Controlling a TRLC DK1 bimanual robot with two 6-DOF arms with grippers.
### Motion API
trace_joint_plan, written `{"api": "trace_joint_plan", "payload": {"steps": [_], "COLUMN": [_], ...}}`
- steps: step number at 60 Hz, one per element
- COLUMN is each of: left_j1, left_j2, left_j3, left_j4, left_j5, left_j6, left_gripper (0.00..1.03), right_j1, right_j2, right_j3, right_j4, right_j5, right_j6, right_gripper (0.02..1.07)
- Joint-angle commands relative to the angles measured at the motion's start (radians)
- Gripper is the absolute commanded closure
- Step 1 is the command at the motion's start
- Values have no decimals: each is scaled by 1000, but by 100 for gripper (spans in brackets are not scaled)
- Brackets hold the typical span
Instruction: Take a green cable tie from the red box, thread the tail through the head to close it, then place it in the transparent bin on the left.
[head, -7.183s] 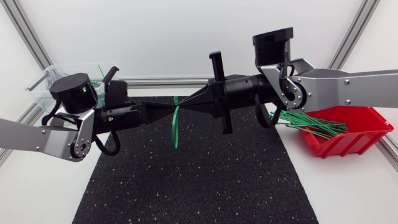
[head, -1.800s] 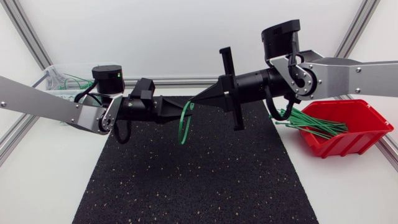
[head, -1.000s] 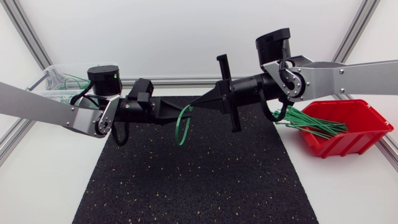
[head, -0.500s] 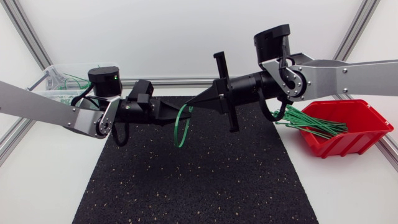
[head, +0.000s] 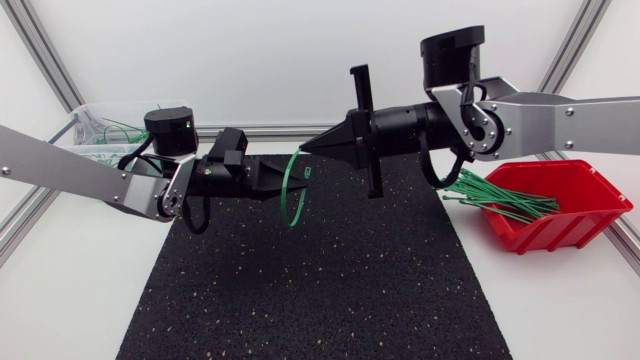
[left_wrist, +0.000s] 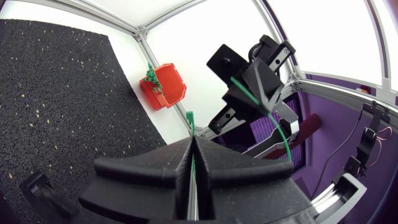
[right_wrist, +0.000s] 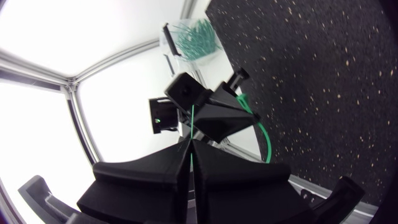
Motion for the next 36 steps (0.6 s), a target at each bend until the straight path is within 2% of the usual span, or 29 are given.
{"api": "trace_joint_plan", "payload": {"steps": [1, 12, 19, 25, 29, 33, 36], "left_j1": [2, -9, -9, -9, -11, -14, -14], "left_j2": [-2, -14, -15, -18, -26, -31, -32], "left_j3": [-1, -11, -18, -23, -27, -31, -32], "left_j4": [19, 19, 21, 21, 22, 22, 24], "left_j5": [5, 5, 5, 5, 5, 5, 5], "left_j6": [-6, -6, -6, -6, -8, -8, -8], "left_gripper": [100, 100, 100, 100, 100, 100, 100], "right_j1": [-5, -9, 8, 23, 18, -41, -74], "right_j2": [-87, -147, -193, -214, -188, -92, -41], "right_j3": [-43, -66, -96, -121, -133, -103, -101], "right_j4": [77, 86, 91, 128, 178, 203, 263], "right_j5": [66, 178, 319, 363, 339, 178, 113], "right_j6": [24, -101, -299, -393, -381, -255, -166], "right_gripper": [101, 101, 101, 101, 101, 101, 101]}}
